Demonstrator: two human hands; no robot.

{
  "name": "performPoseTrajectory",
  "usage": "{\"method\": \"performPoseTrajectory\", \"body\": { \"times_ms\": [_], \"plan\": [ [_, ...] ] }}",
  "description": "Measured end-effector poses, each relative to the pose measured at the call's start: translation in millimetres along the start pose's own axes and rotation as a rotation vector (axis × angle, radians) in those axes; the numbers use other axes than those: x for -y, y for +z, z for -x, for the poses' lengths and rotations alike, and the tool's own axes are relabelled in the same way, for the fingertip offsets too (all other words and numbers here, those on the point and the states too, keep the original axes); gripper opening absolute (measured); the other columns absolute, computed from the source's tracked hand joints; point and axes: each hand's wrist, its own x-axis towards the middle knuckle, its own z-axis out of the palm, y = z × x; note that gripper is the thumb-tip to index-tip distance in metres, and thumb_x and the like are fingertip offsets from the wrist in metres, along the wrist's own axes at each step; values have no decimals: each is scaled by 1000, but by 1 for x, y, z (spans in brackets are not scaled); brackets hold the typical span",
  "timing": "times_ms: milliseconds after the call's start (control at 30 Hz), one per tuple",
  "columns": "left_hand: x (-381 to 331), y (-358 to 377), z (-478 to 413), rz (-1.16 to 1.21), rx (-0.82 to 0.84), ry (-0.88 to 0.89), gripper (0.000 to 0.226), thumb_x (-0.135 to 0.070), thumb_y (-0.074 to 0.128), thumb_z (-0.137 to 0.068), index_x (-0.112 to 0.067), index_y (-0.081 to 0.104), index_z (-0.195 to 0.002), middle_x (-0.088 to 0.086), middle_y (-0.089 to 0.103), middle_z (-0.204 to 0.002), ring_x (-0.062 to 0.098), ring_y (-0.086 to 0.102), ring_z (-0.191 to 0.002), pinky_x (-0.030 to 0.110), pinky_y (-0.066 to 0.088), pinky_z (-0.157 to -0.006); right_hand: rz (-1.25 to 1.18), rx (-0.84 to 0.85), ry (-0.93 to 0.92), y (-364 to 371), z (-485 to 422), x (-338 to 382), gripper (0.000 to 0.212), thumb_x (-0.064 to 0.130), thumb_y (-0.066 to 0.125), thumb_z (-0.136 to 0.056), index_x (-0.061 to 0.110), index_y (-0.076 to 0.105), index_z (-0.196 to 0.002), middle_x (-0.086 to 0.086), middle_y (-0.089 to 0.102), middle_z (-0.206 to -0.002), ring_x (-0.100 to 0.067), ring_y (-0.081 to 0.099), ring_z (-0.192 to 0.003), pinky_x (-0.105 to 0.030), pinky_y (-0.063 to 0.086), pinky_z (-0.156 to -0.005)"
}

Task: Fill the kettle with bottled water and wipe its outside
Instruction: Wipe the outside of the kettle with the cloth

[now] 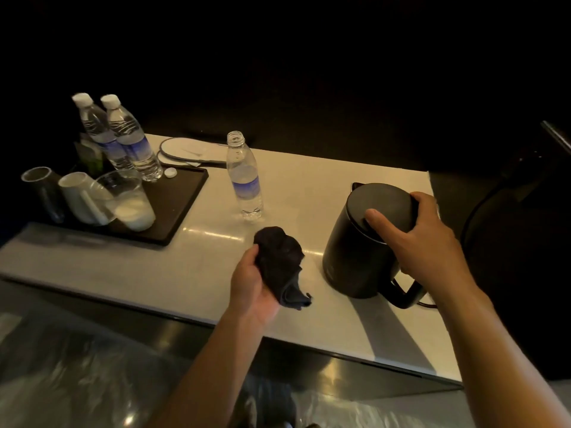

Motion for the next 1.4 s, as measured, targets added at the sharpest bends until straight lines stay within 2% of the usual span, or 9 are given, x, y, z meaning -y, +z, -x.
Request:
{"method": "performPoseTrajectory", "body": {
  "times_ms": [133,300,367,433,667,933,1100,1233,1400],
  "plan": [
    [-47,-31,-7,-265,-155,209,26,-47,55,-99,-31,68,-114,9,76,-113,29,70,-106,46,57,-89,7,4,0,0,0,-1,101,96,47,-66,37,29,-146,4,52,-120,-33,67,-89,-45,60,-71],
    [-77,-60,-37,-1203,-306,726,36,-36,38,-106,-23,58,-79,3,65,-88,30,64,-98,42,47,-82,8,-10,-6,1,-2,-2,99,95,48,-66,37,30,-145,6,50,-118,-33,67,-88,-43,59,-68],
    [-78,-74,-61,-1719,-291,706,35,-33,31,-108,-23,64,-101,10,67,-125,34,54,-130,57,37,-111,7,-13,0,2,-3,-2,95,92,51,-69,37,30,-144,6,50,-118,-33,67,-88,-42,59,-67],
    [-74,-85,-79,-1976,-246,617,51,-40,24,-107,-24,42,-152,8,32,-167,31,18,-157,55,11,-126,-5,-17,3,2,-3,-3,90,89,54,-72,38,31,-142,6,51,-118,-33,67,-88,-42,59,-66],
    [-96,-85,-117,-2106,-156,533,83,-70,20,-93,-33,-4,-164,4,-10,-175,25,-14,-159,53,-11,-124,-36,-7,15,1,-2,-1,89,89,56,-68,42,33,-140,7,50,-119,-30,65,-92,-46,62,-68],
    [-106,-85,-128,-2156,-178,674,83,-70,15,-93,-30,0,-164,5,-2,-175,25,-7,-160,51,-4,-128,-45,47,2,-5,-6,-3,99,84,59,-64,38,32,-148,6,47,-123,-29,60,-102,-50,61,-77],
    [-108,-90,-131,-2151,-136,710,84,-71,15,-93,-29,0,-164,5,-2,-175,25,-8,-160,50,-4,-128,-24,85,-23,-8,-12,-7,95,87,60,-65,45,32,-145,5,48,-123,-20,63,-85,-18,52,-46],
    [-109,-90,-130,-2149,-114,731,82,-70,18,-95,-28,1,-165,5,-2,-175,25,-7,-160,51,-2,-128,-31,100,-36,-12,-16,-8,97,97,58,-60,52,33,-142,12,50,-116,-20,66,-73,-13,49,-43],
    [-113,-89,-126,-2150,-74,722,81,-68,20,-98,-26,1,-165,6,-2,-175,25,-7,-160,52,-2,-128,-35,135,-71,-19,-19,-9,75,99,57,-57,82,28,-124,13,45,-122,-20,67,-74,-14,52,-48]
  ]
}}
